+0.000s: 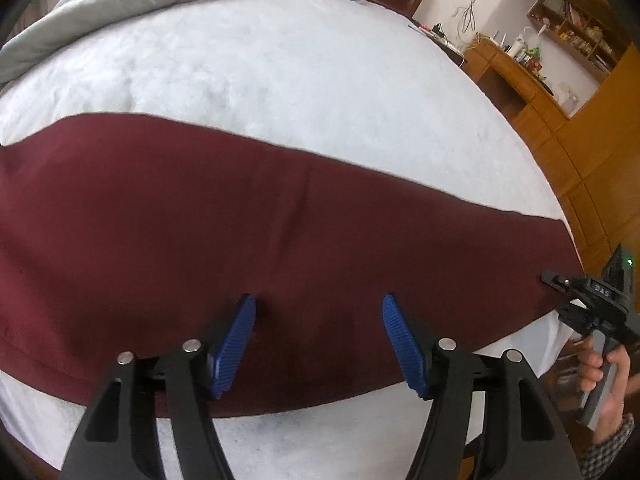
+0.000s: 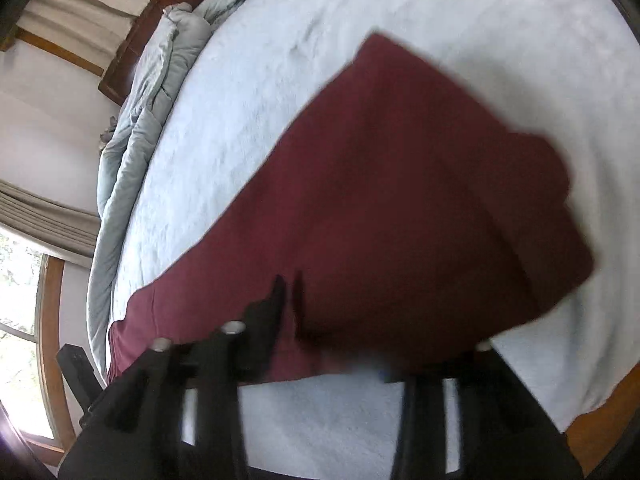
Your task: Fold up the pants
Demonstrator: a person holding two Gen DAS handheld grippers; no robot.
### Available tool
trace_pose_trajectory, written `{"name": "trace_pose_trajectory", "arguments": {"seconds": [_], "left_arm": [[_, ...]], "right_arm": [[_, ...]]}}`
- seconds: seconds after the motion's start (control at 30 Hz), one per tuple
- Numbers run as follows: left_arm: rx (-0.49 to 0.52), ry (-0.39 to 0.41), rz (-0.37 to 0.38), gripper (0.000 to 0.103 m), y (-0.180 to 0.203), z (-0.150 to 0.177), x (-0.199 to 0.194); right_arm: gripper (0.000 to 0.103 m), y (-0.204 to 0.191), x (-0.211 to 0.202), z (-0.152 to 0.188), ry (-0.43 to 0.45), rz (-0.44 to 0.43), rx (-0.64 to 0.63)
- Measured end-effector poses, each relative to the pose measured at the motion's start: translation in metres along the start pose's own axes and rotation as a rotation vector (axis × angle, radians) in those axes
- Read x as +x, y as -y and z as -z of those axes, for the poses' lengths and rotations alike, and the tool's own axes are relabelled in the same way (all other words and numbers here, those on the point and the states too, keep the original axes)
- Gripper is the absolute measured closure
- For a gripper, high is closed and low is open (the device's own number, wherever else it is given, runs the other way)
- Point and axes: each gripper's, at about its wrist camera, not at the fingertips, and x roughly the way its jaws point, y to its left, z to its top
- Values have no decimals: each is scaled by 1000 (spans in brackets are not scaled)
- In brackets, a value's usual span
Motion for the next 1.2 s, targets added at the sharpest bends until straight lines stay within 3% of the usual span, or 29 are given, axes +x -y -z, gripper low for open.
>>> {"name": "trace_pose_trajectory", "arguments": {"seconds": [0.13,0.17,0.2,0.3,0.43,0.53,0.63,0.7,0.8,0.87,0.97,1.07,1.13,1.2], "left_arm": [[64,-8,-29,34,11,2,10],[75,-29,-46,33,10,8,17],[82,-22,-48,32,10,10,18],[105,-11,-47,27,15,12,17],[95,-2,-31,27,14,13,17],[93,3,-36,25,17,14,18],[104,-4,-47,23,15,16,15],[88,-6,-41,23,13,16,14],[36,-3,-13,23,8,14,10],[4,5,-2,23,6,12,6],[-12,-5,10,23,5,12,9],[4,-7,3,23,8,13,11],[2,-10,5,23,7,13,10],[-3,-12,7,23,6,12,10]], "right_arm": [[50,16,-18,-5,44,-20,70],[57,23,-18,-7,46,-26,93],[75,32,-16,-9,40,-39,127],[88,31,-23,-15,80,-136,126],[88,-39,-64,-12,227,-291,-205],[88,-67,-75,-7,235,-376,-361],[88,-41,-58,-16,200,-196,-266],[88,-5,-36,-25,122,-63,-119],[85,26,-10,-21,24,32,-40],[83,29,-4,-14,29,65,-43],[52,30,-6,-14,26,75,-7],[46,32,-22,-11,42,126,-7],[48,37,-41,-5,67,136,14],[79,40,-49,-5,90,110,31]]}}
